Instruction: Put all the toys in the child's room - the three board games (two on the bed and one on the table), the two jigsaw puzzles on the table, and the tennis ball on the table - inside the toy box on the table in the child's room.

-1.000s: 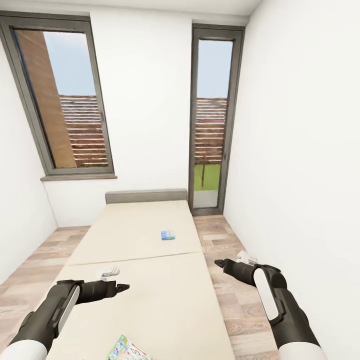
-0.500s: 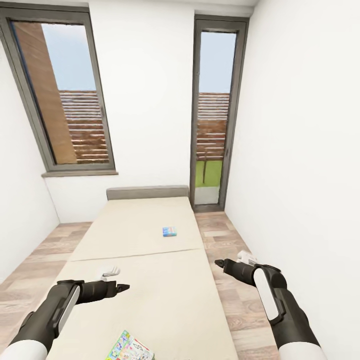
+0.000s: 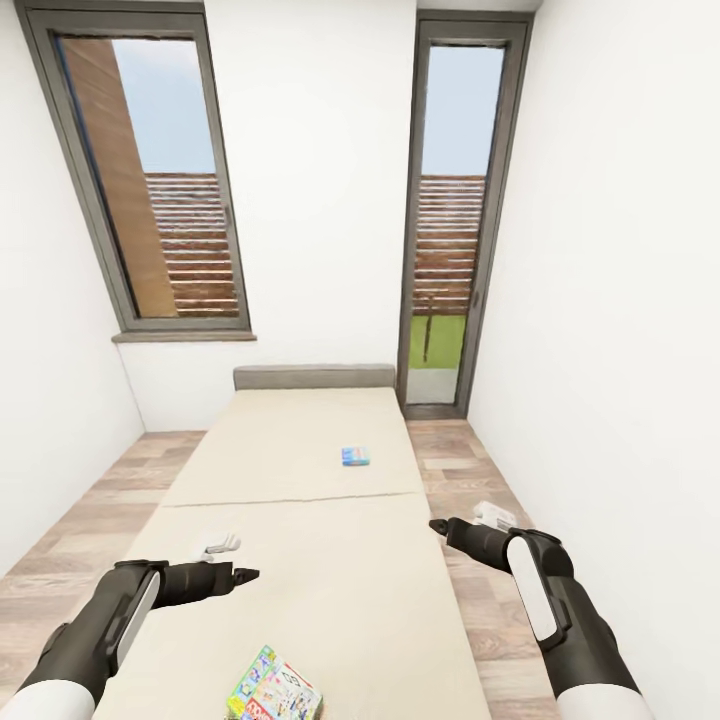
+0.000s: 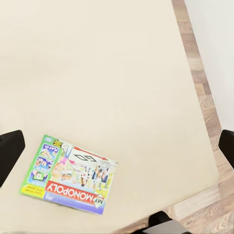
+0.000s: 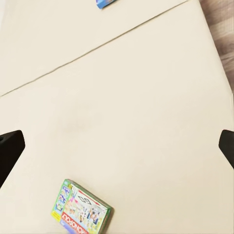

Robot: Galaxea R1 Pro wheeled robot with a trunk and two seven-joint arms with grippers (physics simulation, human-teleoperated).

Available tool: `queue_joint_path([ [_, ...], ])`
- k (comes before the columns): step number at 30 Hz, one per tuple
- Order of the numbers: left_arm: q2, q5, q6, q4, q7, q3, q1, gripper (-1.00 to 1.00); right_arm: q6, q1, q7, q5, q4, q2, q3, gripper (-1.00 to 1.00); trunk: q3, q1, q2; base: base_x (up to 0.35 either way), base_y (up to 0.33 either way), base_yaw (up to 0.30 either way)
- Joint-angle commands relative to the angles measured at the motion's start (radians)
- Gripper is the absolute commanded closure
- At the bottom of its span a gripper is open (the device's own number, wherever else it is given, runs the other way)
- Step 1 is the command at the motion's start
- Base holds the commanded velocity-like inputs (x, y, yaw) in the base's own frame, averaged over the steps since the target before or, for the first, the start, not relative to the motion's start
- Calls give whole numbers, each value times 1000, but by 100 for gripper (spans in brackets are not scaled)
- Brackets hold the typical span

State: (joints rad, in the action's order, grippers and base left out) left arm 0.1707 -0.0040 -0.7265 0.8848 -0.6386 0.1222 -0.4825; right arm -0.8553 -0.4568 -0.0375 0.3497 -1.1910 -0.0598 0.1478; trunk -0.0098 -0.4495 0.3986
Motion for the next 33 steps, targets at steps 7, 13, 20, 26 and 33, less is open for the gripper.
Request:
queue_joint_path([
  [7,0,-1,-7,0,-4,3,-1,-100,-6,0,-4,-1,-1,-1,3,-100,-11,0,1,0,-97,168],
  [13,0,-1,-7,0,-4,3,-1,-100,-6,0,-5,0,-1,0,3,-100,-20,0,1,0,-26,169],
  [20,0,-1,-7,0,-4,4,-1,-100,-5,-1,-5,0,-1,0,3,-100,-30,0,1,0,-3,170],
  [26,0,-1,-8,0,-4,4,-1,-100,-5,0,-5,0,-1,0,3,-100,-39,0,1,19,-49,172],
  [33,0,-1,-7,0,-4,4,-1,-100,-5,-1,-5,0,-1,0,3,-100,-49,0,1,82,-118,174],
])
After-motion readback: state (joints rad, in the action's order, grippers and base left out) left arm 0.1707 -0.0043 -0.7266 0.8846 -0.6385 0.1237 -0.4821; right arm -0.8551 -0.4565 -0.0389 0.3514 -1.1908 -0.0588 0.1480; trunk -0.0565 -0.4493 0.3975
